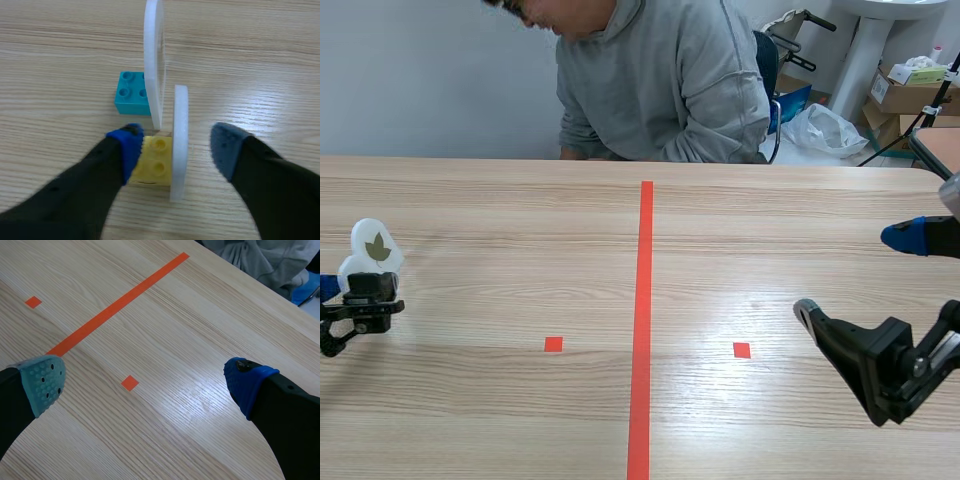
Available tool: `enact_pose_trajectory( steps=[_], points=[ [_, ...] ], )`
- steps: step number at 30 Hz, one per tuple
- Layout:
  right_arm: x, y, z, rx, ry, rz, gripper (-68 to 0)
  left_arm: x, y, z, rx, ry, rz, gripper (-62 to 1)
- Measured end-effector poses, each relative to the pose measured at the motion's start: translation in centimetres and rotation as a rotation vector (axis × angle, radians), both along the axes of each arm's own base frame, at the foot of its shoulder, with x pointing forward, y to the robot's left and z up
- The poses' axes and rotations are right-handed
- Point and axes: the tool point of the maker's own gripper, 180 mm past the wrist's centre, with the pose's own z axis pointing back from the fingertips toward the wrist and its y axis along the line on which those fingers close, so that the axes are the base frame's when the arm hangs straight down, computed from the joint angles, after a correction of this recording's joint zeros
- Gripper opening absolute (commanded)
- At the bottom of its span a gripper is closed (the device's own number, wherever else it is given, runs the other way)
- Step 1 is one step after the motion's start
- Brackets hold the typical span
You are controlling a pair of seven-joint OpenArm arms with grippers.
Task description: Do the leaf sorting experiment
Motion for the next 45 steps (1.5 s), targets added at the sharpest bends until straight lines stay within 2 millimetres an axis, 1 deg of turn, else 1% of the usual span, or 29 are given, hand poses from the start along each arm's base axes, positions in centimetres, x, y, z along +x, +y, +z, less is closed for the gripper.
enact_pose_trajectory(
  steps=[1, 2, 3, 12, 15, 18, 21, 23, 32, 35, 38, 45],
  points=[
    [0.0, 0.0, 0.0, 0.000, 0.000, 0.000, 0.4, 0.0, 0.0, 0.1, -0.001, -0.003, 0.001, -2.1],
    [0.0, 0.0, 0.0, 0.000, 0.000, 0.000, 0.4, 0.0, 0.0, 0.1, -0.002, -0.006, 0.002, 0.5],
    [0.0, 0.0, 0.0, 0.000, 0.000, 0.000, 0.4, 0.0, 0.0, 0.1, -0.006, -0.008, 0.005, 1.4],
    [0.0, 0.0, 0.0, 0.000, 0.000, 0.000, 0.4, 0.0, -0.1, 0.4, 0.000, -0.005, 0.002, 1.4],
    [0.0, 0.0, 0.0, 0.000, 0.000, 0.000, 0.4, 0.3, -0.8, 2.0, 0.003, -0.040, -0.023, 1.4],
    [0.0, 0.0, 0.0, 0.000, 0.000, 0.000, 0.4, 0.7, -1.7, 4.5, 0.020, -0.083, -0.067, 1.4],
    [0.0, 0.0, 0.0, 0.000, 0.000, 0.000, 0.4, 0.8, -2.8, 7.2, 0.044, -0.133, -0.129, 1.4],
    [0.0, 0.0, 0.0, 0.000, 0.000, 0.000, 0.4, 0.4, -3.8, 8.6, 0.062, -0.154, -0.182, 1.4],
    [0.0, 0.0, 0.0, 0.000, 0.000, 0.000, 0.4, -2.4, -9.8, 13.2, 0.071, -0.225, -0.386, 1.4],
    [0.0, 0.0, 0.0, 0.000, 0.000, 0.000, 0.4, -3.6, -11.8, 14.2, 0.066, -0.242, -0.448, 1.4],
    [0.0, 0.0, 0.0, 0.000, 0.000, 0.000, 0.4, -4.8, -13.1, 15.1, 0.063, -0.255, -0.481, 1.4],
    [0.0, 0.0, 0.0, 0.000, 0.000, 0.000, 0.4, -7.6, -15.4, 15.8, 0.044, -0.243, -0.537, 1.4]
  ],
)
